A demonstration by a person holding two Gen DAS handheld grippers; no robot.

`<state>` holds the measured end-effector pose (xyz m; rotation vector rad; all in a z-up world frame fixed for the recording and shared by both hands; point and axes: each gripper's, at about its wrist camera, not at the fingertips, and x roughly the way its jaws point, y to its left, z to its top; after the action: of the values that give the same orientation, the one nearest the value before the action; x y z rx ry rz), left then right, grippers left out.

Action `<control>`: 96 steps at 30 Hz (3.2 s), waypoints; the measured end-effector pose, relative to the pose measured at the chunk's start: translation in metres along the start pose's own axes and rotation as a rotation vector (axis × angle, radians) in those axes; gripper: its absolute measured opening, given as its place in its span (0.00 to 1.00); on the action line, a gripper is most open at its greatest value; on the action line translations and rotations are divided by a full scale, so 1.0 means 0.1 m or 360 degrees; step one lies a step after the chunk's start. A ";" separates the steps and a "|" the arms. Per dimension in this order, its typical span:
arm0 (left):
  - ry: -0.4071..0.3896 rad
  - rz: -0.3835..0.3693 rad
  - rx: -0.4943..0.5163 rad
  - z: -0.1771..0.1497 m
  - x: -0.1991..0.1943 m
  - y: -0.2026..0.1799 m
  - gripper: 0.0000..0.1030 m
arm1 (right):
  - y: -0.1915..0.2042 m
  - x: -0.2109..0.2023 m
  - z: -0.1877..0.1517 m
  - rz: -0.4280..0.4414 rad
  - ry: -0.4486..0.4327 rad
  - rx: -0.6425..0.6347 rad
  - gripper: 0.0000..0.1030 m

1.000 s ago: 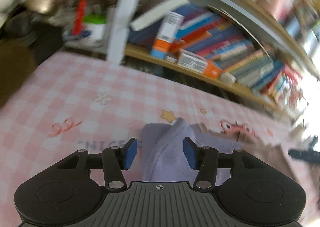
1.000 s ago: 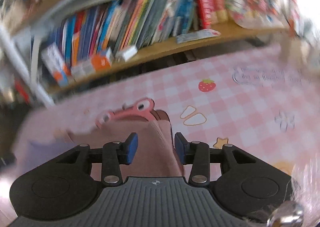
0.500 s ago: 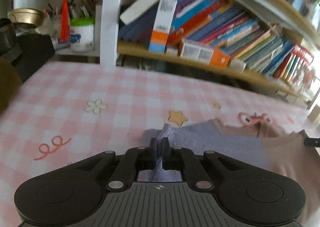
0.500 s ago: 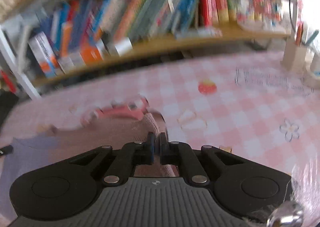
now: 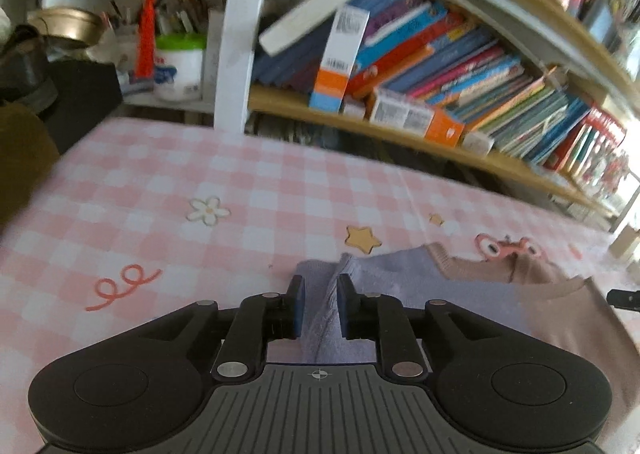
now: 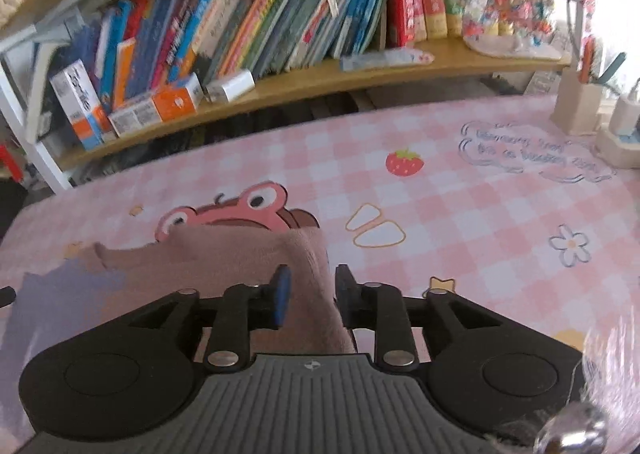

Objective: Fold clothes
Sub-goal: 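Release the hem with both grippers and pull them back from the sweater, then grasp the folded edge with the right gripper while the left gripper grasps the lavender edge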

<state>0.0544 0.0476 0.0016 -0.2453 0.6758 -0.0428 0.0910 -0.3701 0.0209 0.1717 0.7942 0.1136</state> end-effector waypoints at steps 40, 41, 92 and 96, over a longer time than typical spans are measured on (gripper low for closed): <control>0.0163 0.0050 -0.0078 -0.92 -1.09 -0.58 0.76 | 0.53 -1.02 -1.00 0.0133 0.0178 -0.0340 0.84; 0.0160 0.0067 -0.0084 -0.93 -1.11 -0.63 0.76 | 0.49 -1.02 -0.99 0.0150 0.0178 -0.0356 0.84; 0.0188 0.0374 -0.0661 -1.13 -1.11 -0.83 0.83 | -0.37 -0.88 -0.60 0.0283 0.0184 -0.0326 0.84; 0.0187 0.0352 -0.0716 -1.12 -1.06 -0.69 0.83 | -0.33 -0.86 -0.59 0.0254 0.0186 -0.0316 0.82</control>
<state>-0.0949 -0.0299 -0.0012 -0.6015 0.8223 0.3119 -0.0093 -0.4099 0.0340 0.0405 0.8800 0.3544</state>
